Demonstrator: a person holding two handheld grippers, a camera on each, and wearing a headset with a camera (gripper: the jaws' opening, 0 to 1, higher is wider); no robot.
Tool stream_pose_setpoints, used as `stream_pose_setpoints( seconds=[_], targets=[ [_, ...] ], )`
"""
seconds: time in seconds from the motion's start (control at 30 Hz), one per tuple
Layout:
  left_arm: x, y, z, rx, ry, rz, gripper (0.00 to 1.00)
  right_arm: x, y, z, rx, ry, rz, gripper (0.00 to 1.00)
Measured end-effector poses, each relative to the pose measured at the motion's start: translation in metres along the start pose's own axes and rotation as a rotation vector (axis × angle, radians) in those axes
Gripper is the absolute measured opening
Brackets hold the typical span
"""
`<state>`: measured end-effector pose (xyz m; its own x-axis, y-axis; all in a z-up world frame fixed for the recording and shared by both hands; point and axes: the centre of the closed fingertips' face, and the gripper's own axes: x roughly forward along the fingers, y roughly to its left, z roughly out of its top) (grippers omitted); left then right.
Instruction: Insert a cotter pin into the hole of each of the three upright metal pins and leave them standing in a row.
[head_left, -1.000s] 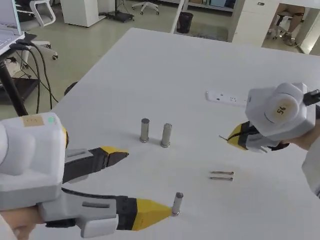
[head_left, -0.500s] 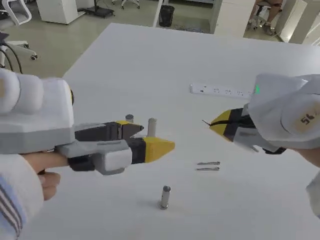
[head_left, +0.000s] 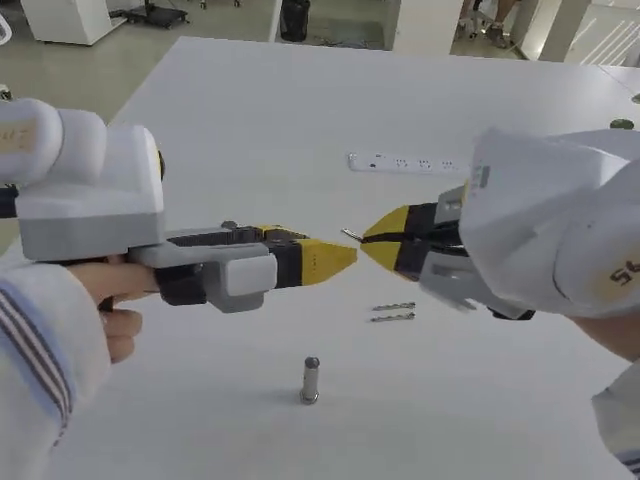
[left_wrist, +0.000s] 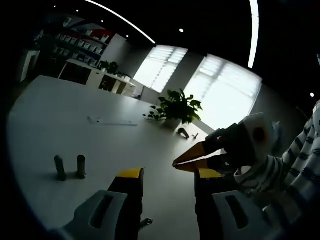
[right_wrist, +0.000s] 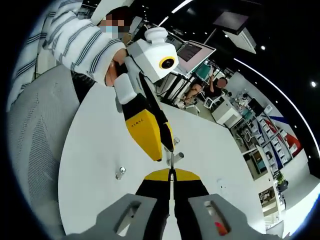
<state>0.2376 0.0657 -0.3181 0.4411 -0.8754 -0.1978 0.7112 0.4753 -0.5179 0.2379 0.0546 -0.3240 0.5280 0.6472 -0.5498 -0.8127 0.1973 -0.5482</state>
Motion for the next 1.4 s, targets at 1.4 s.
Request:
stream_pose_setpoints(
  seconds=[1.4],
  targets=[
    [-0.001, -0.014, 0.004, 0.038, 0.013, -0.075, 0.00, -0.008, 0.010, 0.014, -0.071, -0.047, -0.015, 0.10]
  ],
)
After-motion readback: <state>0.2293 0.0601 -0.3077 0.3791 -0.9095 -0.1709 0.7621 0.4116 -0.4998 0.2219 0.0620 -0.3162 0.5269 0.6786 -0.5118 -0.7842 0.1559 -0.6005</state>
